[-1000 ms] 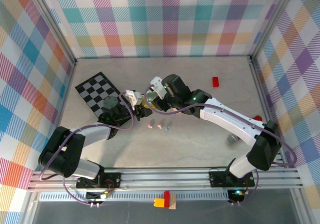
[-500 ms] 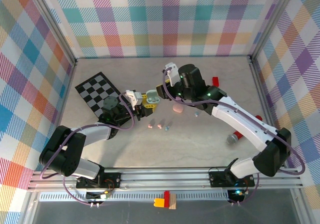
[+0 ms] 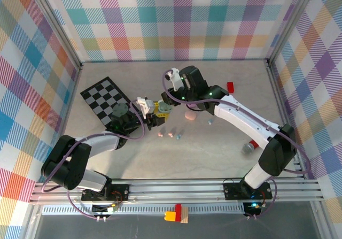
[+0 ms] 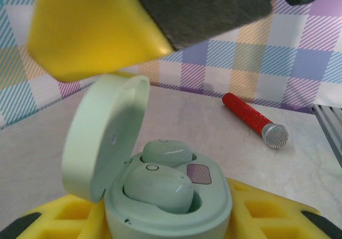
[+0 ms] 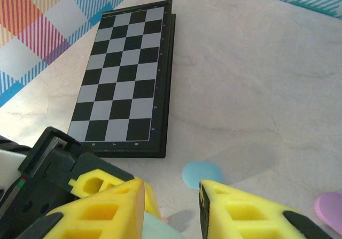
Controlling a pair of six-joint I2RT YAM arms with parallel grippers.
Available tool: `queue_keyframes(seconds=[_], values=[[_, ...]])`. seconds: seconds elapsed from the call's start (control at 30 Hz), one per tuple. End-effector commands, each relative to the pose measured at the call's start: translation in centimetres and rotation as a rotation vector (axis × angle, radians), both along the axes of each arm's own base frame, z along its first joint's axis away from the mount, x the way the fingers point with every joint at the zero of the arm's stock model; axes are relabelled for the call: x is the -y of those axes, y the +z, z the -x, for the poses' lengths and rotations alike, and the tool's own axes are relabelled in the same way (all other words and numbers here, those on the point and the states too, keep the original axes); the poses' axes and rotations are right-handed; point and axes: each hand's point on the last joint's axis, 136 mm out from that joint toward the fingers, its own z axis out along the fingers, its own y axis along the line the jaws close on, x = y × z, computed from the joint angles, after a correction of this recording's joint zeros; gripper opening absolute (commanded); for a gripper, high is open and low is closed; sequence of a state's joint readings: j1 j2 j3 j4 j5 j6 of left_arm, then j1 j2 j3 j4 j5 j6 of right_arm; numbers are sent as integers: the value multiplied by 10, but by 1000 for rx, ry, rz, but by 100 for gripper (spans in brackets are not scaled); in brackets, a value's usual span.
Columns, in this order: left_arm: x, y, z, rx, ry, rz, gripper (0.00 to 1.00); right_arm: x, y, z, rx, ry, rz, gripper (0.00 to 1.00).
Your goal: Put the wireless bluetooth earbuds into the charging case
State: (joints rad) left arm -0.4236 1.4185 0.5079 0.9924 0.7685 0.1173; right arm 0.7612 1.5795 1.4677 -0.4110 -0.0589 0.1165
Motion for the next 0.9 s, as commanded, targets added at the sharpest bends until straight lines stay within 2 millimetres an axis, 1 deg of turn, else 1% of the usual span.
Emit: queue_keyframes(seconds=[0.0, 0.07, 0.13, 0.2, 0.3, 0.37, 0.43, 0.53, 0.67, 0.73, 0.87], values=[[2, 26, -4, 43, 13, 68, 42, 7, 10, 17, -2, 22, -26, 32], [2, 28, -5, 36, 15, 75, 42, 9, 15, 23, 0, 33, -44, 32], [2, 31, -6, 40, 18, 88, 42, 12, 18, 24, -2, 22, -55, 33], [2, 34, -5, 45, 17, 101, 42, 16, 22, 23, -6, -2, -82, 37], [0, 44, -4, 60, 19, 140, 42, 22, 36, 24, -71, -19, -216, 55], [-1, 53, -2, 73, 19, 179, 42, 25, 45, 29, -138, 5, -334, 66], [-2, 61, -2, 82, 19, 210, 42, 27, 51, 34, -195, 24, -416, 74], [-1, 72, 0, 97, 6, 239, 42, 28, 54, 40, -310, 49, -519, 77], [4, 82, 1, 126, -9, 248, 42, 19, 55, 46, -434, 101, -627, 78], [6, 87, 1, 138, -13, 253, 43, 15, 53, 47, -479, 115, -646, 78], [13, 93, 2, 158, -41, 252, 43, 9, 58, 49, -523, 155, -700, 76]])
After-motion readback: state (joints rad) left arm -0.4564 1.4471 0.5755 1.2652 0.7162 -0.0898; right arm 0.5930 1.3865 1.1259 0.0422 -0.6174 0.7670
